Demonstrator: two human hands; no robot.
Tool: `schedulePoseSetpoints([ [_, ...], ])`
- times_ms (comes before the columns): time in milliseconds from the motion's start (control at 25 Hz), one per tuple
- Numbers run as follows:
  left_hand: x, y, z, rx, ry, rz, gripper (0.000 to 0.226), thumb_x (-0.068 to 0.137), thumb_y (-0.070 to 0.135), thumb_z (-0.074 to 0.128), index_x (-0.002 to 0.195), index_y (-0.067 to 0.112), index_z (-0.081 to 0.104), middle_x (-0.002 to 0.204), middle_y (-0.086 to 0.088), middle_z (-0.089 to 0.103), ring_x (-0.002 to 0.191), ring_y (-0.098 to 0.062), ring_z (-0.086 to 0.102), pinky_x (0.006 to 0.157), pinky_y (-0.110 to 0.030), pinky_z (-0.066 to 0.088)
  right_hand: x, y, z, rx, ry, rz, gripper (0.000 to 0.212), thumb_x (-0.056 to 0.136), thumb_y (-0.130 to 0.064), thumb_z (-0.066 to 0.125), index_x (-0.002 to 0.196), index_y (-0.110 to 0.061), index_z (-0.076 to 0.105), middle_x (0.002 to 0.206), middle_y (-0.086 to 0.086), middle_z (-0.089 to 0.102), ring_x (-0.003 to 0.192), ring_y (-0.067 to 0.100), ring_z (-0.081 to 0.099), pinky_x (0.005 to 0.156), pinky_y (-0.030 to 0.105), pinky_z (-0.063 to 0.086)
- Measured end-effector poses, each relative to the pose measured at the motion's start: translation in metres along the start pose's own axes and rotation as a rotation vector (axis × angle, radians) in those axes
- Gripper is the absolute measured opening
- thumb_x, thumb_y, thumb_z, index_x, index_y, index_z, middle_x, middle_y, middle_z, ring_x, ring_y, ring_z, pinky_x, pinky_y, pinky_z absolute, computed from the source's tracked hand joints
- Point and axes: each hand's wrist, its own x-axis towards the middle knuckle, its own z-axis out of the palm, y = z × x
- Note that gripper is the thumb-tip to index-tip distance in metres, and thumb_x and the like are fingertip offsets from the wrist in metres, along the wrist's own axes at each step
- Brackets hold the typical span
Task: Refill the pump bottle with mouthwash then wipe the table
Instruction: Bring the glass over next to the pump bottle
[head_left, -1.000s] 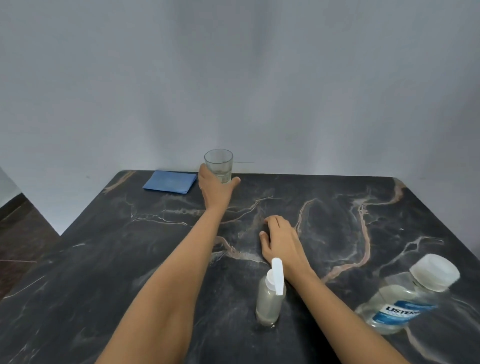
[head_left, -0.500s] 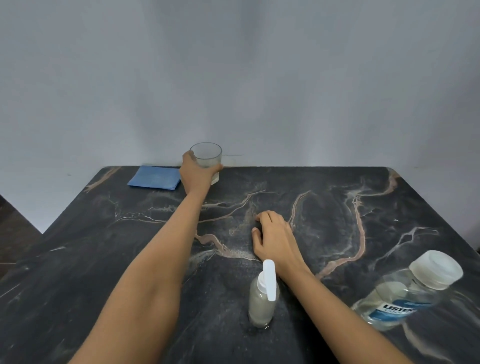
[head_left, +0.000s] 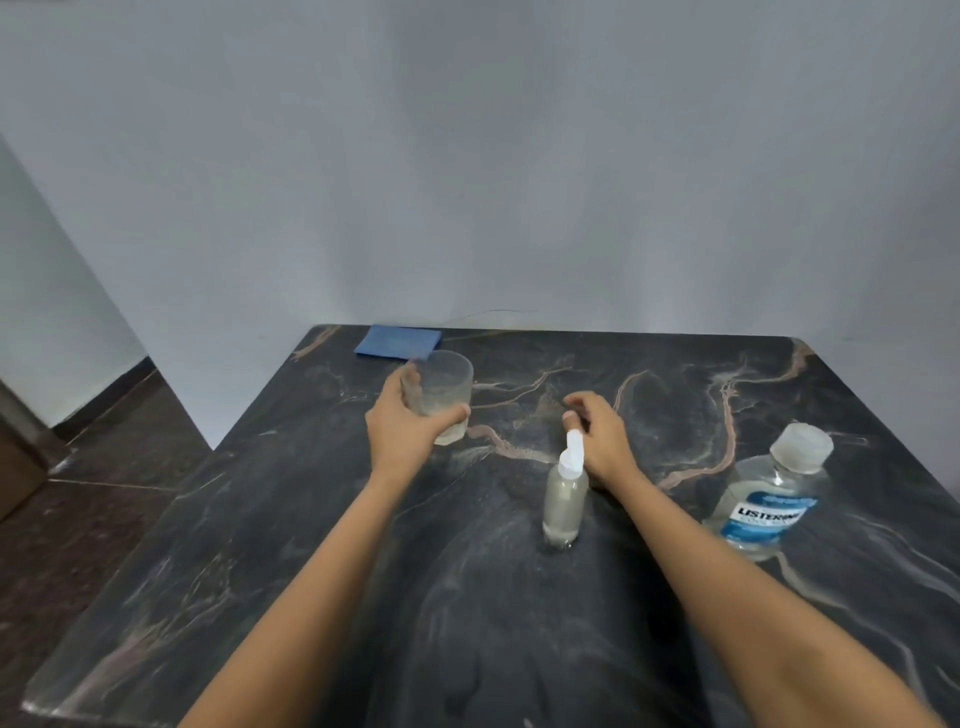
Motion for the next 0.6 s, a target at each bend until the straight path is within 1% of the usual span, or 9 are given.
schedulePoseSetpoints([
  [80,-0.027,-0.008,-0.012,-0.018,-0.018,-0.012,0.08,0.057,0.031,0.091,0.128,0.023,0.054,0.12,0.008,0.062,0.11,-0.011,0.057,0.089,-0.022,0.044,-0.009,0.001,-0.009,0.201,0.043,0.124,0.018,0.094,-0.013,0.049,0.108,-0.011,0.061,0.107,0.002,0.063,0.099,0.018,0.059,0.089,0.031,0.047],
  [160,-0.049,-0.015,-0.022,-0.04,-0.037,-0.034,0.081,0.055,0.03,0.092,0.127,0.025,0.055,0.117,0.011,0.063,0.107,-0.009,0.06,0.086,-0.018,0.044,-0.024,-0.005,-0.018,0.454,-0.025,0.212,0.018,0.096,-0.007,0.047,0.109,-0.006,0.06,0.101,0.001,0.065,0.1,0.02,0.059,0.084,0.026,0.049],
  [200,-0.058,-0.019,-0.025,-0.055,-0.051,-0.045,0.081,0.054,0.03,0.092,0.126,0.027,0.056,0.116,0.012,0.064,0.106,-0.007,0.061,0.087,-0.019,0.046,-0.033,-0.009,-0.024,0.578,-0.072,0.232,0.019,0.096,-0.003,0.046,0.11,-0.003,0.059,0.101,0.002,0.066,0.102,0.022,0.06,0.084,0.025,0.051],
  [280,-0.072,-0.024,-0.03,-0.082,-0.078,-0.049,0.079,0.052,0.028,0.093,0.122,0.032,0.056,0.114,0.015,0.064,0.106,-0.004,0.062,0.091,-0.021,0.048,-0.053,-0.018,-0.038,0.741,-0.124,0.191,0.026,0.092,0.007,0.046,0.111,-0.005,0.058,0.11,0.008,0.067,0.106,0.024,0.062,0.09,0.029,0.054],
  [320,-0.078,-0.026,-0.033,-0.091,-0.09,-0.047,0.078,0.052,0.027,0.094,0.12,0.034,0.056,0.113,0.017,0.064,0.106,-0.002,0.062,0.092,-0.021,0.048,-0.063,-0.022,-0.045,0.788,-0.158,0.136,0.032,0.089,0.011,0.046,0.113,-0.008,0.057,0.117,0.01,0.065,0.109,0.023,0.062,0.095,0.031,0.052],
  [400,-0.085,-0.029,-0.036,-0.108,-0.107,-0.043,0.079,0.053,0.025,0.094,0.12,0.035,0.055,0.113,0.019,0.063,0.107,0.001,0.061,0.093,-0.019,0.047,-0.079,-0.034,-0.054,0.771,-0.297,0.021,0.048,0.078,0.009,0.05,0.121,-0.012,0.052,0.128,0.007,0.059,0.117,0.017,0.058,0.098,0.029,0.049],
  [480,-0.091,-0.032,-0.038,-0.115,-0.109,-0.044,0.079,0.054,0.023,0.094,0.121,0.034,0.055,0.113,0.018,0.063,0.108,0.0,0.06,0.093,-0.018,0.046,-0.092,-0.048,-0.057,0.591,-0.46,-0.058,0.062,0.072,0.004,0.051,0.131,-0.014,0.044,0.135,0.002,0.053,0.124,0.01,0.052,0.1,0.026,0.046],
  [520,-0.094,-0.034,-0.039,-0.119,-0.105,-0.044,0.078,0.054,0.022,0.094,0.121,0.034,0.055,0.112,0.018,0.063,0.108,0.0,0.061,0.093,-0.018,0.047,-0.096,-0.054,-0.056,0.499,-0.515,-0.089,0.064,0.073,0.002,0.052,0.134,-0.015,0.041,0.138,0.0,0.051,0.126,0.008,0.049,0.101,0.026,0.045],
  [600,-0.098,-0.038,-0.039,-0.138,-0.097,-0.044,0.077,0.054,0.021,0.094,0.12,0.035,0.055,0.11,0.019,0.062,0.108,-0.001,0.06,0.094,-0.019,0.047,-0.102,-0.06,-0.055,0.391,-0.565,-0.117,0.062,0.078,0.0,0.057,0.135,-0.019,0.042,0.137,0.0,0.051,0.128,0.008,0.048,0.103,0.027,0.043],
])
